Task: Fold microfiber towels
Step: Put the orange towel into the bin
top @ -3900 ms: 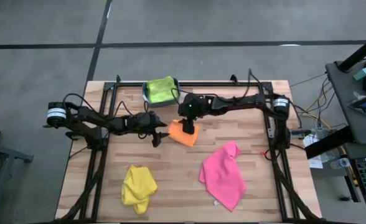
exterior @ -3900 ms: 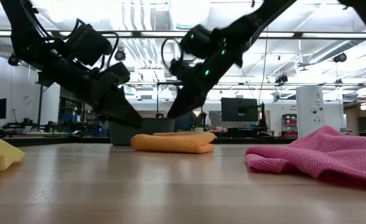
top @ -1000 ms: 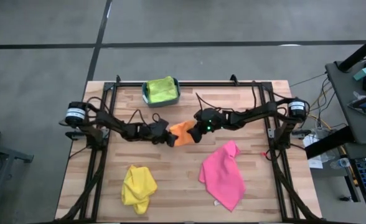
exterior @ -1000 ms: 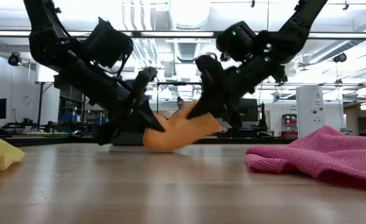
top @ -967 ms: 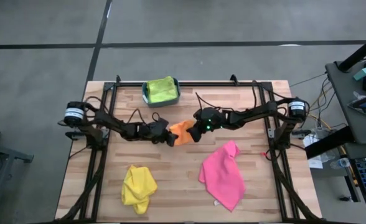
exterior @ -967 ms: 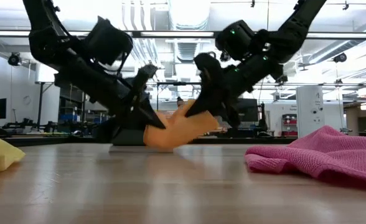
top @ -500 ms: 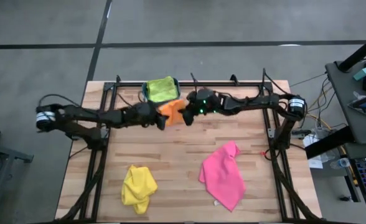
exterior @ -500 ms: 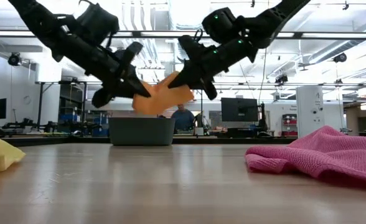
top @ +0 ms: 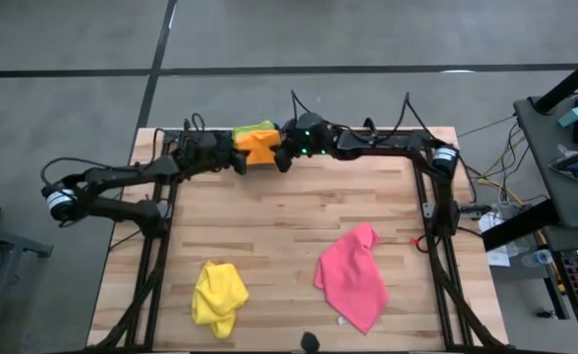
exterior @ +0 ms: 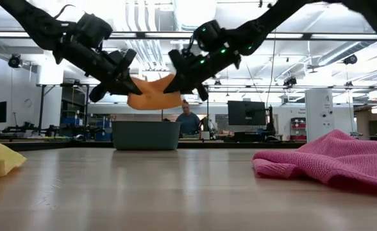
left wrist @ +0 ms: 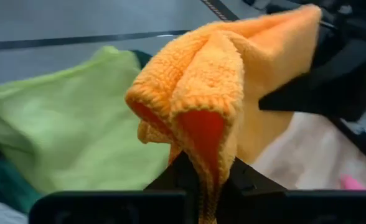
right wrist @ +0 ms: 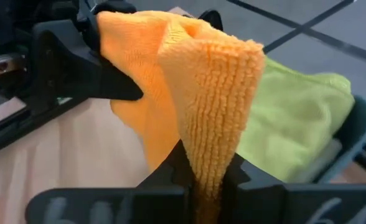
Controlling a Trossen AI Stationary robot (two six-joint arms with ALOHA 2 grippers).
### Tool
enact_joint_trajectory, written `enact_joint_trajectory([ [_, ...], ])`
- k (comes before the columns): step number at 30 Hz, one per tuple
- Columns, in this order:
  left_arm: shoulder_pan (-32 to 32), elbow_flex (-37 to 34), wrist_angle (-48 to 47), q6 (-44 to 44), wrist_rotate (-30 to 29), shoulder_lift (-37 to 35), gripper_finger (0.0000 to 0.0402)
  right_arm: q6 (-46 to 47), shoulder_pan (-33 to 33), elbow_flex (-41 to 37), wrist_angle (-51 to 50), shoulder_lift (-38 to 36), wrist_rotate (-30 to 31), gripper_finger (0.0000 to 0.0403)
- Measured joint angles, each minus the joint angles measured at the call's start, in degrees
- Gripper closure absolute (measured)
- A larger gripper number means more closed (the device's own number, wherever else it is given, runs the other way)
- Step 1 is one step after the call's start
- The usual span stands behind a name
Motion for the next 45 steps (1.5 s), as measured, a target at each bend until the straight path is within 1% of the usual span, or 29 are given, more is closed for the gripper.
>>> enact_joint_trajectory([
  [3, 2.82, 0.08, -0.07, 1.38, 0.37, 1.42, 0.0399, -0.51, -1.28, 4.17, -0.97, 3.79, -0.25, 0.0387],
  [7, 5.51, 0.85, -0.08, 3.51, 0.47, 4.24, 0.0399, -0.67, -3.13, 9.59, -1.93, 9.25, -3.91, 0.0387],
  [14, 7.88, 3.17, -0.05, 5.68, 0.83, 10.09, 0.0400, -1.21, -4.51, 17.66, -7.96, 16.14, -5.95, 0.0387],
  [19, 8.46, 3.74, 0.02, 5.86, 0.60, 12.86, 0.0400, -2.60, -4.46, 18.92, -9.27, 16.48, -5.76, 0.0387],
  [25, 8.56, 3.54, -0.53, 5.59, -0.58, 12.90, 0.0400, -1.98, -4.79, 18.93, -9.73, 16.25, -5.60, 0.0387],
  [27, 8.56, 3.56, -0.59, 4.31, -0.65, 12.59, 0.0400, -2.13, -4.81, 18.91, -9.90, 16.25, -5.33, 0.0385],
  [29, 8.56, 3.58, -1.51, 4.08, -0.72, 12.51, 0.0398, -2.30, -4.79, 18.91, -9.86, 16.25, -3.22, 0.0375],
  [31, 8.54, 3.56, -1.63, 3.40, -0.73, 12.48, 0.0387, -2.47, -4.79, 18.89, -9.86, 16.25, -1.38, 0.0356],
  [39, 8.54, 3.52, -3.23, 2.62, -1.72, 12.00, 0.0312, -3.72, -4.90, 19.98, -13.08, 16.25, -0.99, 0.0265],
  [42, 8.54, 3.54, -3.50, 2.64, -1.76, 11.71, 0.0284, -4.88, -5.15, 21.10, -14.76, 16.25, -0.95, 0.0243],
  [45, 8.54, 3.54, -3.54, 2.64, -1.84, 11.43, 0.0260, -6.34, -5.46, 22.13, -16.57, 16.25, -0.91, 0.0228],
])
